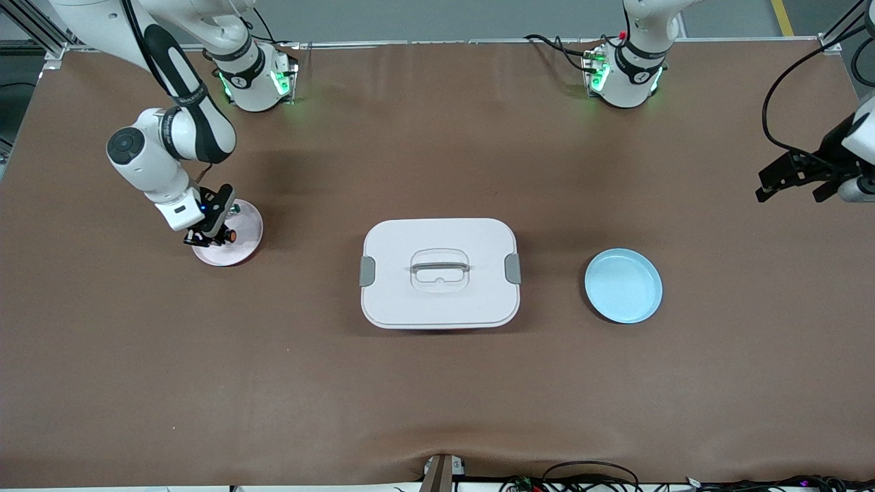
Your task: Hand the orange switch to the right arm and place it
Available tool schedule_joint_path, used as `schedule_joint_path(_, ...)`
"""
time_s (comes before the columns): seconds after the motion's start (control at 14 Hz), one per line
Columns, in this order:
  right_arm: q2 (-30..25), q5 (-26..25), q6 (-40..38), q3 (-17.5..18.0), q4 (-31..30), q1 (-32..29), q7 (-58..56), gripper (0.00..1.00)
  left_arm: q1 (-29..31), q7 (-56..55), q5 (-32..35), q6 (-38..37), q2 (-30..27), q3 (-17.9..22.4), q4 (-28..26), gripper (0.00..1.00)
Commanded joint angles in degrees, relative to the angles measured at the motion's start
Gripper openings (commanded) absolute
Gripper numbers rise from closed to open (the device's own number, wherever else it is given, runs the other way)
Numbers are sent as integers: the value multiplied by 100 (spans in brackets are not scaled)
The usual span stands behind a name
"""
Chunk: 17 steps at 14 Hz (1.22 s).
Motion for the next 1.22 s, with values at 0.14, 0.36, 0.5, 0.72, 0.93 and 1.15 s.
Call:
schedule_joint_path(0.14, 63, -50, 118, 122, -71, -69, -62, 0, 13, -3, 0, -8, 744, -23, 961, 100)
schedule_joint_path(0.36, 195, -24, 206, 122, -62, -7, -27, 0, -179, -151, 9, -8, 1088, 46, 1323, 100)
schedule_joint_path(0.5, 248, -24, 224, 131, -53, -7, -18, 0, -1211, -345, 53, -8, 1106, 990, 1324, 100)
schedule_joint_path(0.72, 292, 2, 215, 131, -36, 11, 61, 0, -3775, -459, 71, -34, 1097, 3528, 1306, 100)
schedule_joint_path(0.93, 292, 2, 171, 140, 8, 19, 254, 100, -4162, -522, 71, -104, 992, 3967, 1262, 100)
schedule_joint_path(1.15, 283, 2, 93, 175, 131, 28, 395, 100, -3803, -469, 71, -218, 931, 3618, 1253, 100)
